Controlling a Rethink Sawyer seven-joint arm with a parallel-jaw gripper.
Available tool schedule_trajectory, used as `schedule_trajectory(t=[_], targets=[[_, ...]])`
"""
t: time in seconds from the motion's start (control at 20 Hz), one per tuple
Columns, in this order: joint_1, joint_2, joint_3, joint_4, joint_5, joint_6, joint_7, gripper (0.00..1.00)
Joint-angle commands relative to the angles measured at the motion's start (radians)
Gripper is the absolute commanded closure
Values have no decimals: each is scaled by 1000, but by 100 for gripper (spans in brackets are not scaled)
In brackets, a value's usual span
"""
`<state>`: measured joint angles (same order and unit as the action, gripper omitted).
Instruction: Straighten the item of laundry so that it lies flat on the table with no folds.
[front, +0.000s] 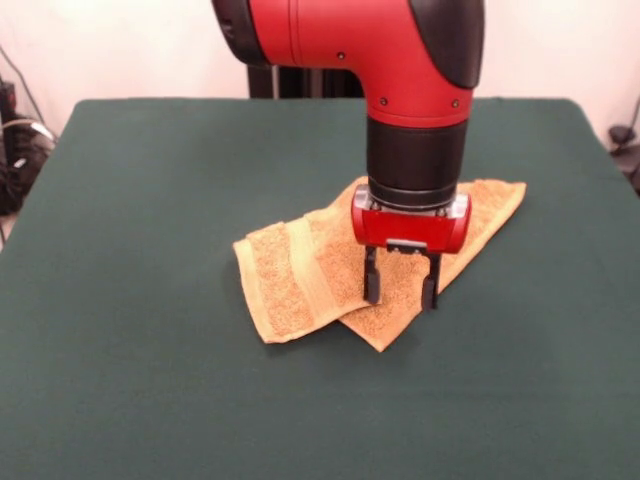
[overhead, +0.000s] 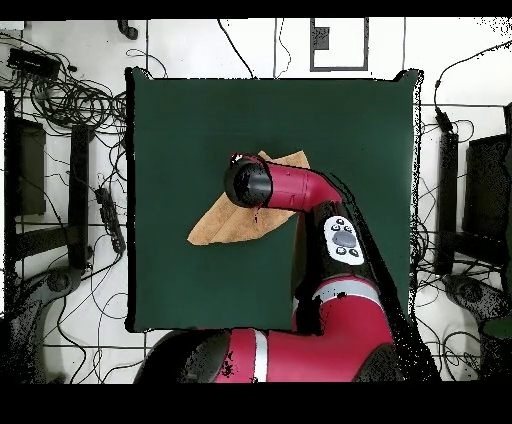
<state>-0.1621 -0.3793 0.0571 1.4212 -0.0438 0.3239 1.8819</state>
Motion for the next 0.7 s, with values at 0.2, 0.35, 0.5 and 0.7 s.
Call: schedule_trajectory(t=[0.2, 0.35, 0.5, 0.7], targets=[[18, 17, 18, 65, -61, 40, 44, 0], [27, -26, -10, 100, -67, 39, 58, 0], [16, -54, -19, 128, -78, 40, 51, 0], [-10, -91, -20, 159, -100, 38, 40, 0]])
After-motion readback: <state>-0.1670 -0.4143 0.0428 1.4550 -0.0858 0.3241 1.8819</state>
